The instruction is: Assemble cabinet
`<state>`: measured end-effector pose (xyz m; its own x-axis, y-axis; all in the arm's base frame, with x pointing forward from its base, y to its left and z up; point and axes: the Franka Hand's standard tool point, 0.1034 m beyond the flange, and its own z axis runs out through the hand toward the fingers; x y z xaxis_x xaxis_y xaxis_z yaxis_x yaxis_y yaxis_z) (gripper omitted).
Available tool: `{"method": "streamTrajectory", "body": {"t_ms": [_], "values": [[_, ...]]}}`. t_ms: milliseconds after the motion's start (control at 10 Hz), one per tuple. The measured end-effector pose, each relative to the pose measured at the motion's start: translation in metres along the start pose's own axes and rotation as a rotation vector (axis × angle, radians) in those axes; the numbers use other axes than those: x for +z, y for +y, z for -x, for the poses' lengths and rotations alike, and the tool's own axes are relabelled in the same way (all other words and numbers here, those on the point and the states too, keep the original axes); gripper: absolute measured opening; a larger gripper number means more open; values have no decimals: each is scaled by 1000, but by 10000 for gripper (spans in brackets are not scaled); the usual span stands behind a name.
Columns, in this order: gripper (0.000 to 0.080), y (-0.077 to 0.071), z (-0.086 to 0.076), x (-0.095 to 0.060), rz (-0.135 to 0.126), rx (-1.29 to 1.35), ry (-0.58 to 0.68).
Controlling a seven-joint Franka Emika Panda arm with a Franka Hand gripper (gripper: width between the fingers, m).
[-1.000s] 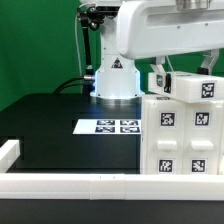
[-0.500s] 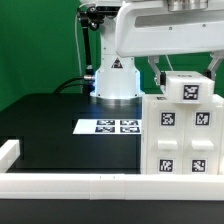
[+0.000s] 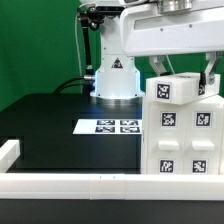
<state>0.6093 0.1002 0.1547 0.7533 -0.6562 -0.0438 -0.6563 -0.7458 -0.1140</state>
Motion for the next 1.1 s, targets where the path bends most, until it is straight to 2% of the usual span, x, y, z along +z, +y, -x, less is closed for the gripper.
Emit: {"method": "streamTrajectory", "body": {"t_ms": [200, 400, 500, 600, 800, 900, 1100], "values": [[553, 0, 0, 0, -6, 157, -3], [553, -2, -2, 1, -50, 460, -4], [553, -3, -3, 1, -67, 550, 2], [553, -4, -3, 1, -72, 613, -3], [561, -4, -3, 1, -71, 603, -3], [631, -4, -2, 2, -70, 602, -3], [646, -2, 4, -2, -24, 511, -40]]}}
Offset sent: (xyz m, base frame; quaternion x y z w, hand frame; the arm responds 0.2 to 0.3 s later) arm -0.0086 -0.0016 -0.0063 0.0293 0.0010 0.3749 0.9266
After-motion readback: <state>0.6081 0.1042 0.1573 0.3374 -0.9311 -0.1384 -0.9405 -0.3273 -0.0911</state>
